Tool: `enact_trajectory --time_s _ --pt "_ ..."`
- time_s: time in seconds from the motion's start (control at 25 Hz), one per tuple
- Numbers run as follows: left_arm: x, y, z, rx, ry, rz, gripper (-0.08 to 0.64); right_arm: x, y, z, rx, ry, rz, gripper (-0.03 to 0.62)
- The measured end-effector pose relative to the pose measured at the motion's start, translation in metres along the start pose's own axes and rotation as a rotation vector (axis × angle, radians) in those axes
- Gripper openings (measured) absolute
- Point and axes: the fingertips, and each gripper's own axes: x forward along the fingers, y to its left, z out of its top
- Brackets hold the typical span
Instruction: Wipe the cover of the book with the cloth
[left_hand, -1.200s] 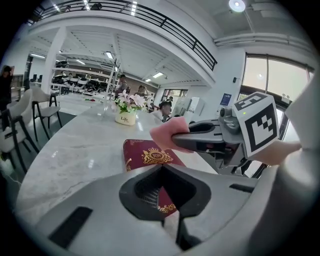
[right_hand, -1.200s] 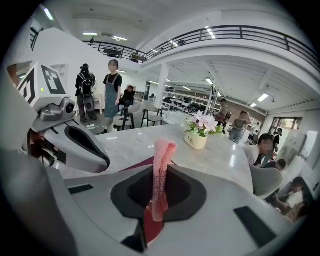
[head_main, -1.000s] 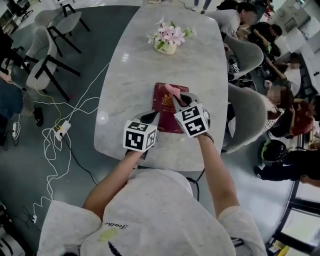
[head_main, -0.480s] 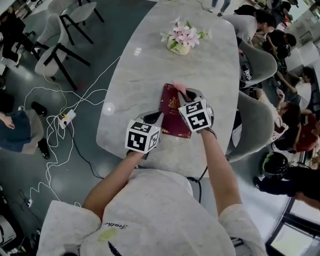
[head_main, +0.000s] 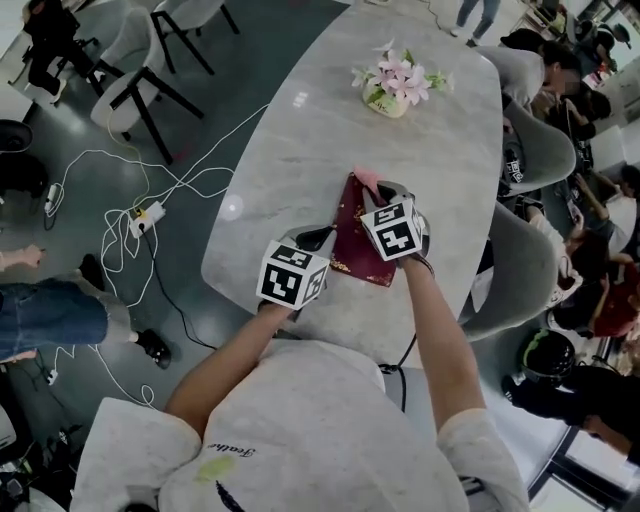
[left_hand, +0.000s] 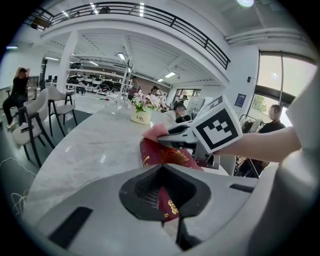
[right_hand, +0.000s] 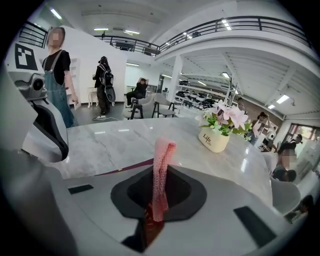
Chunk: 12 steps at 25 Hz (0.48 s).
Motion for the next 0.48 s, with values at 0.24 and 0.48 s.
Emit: enact_trajectory --time_s 0.24,0.48 --pt "-0.0041 0.0043 0.0007 -0.011 -0.007 0.013 0.008 0.0065 0.0058 -0.0048 -0.008 0.024 0.019 0.02" --pt "-0.0081 0.0075 -0.0021 -0.013 -0.007 0.016 0.008 0.0075 0.0113 -0.0056 -0.004 0.029 0.024 0.02"
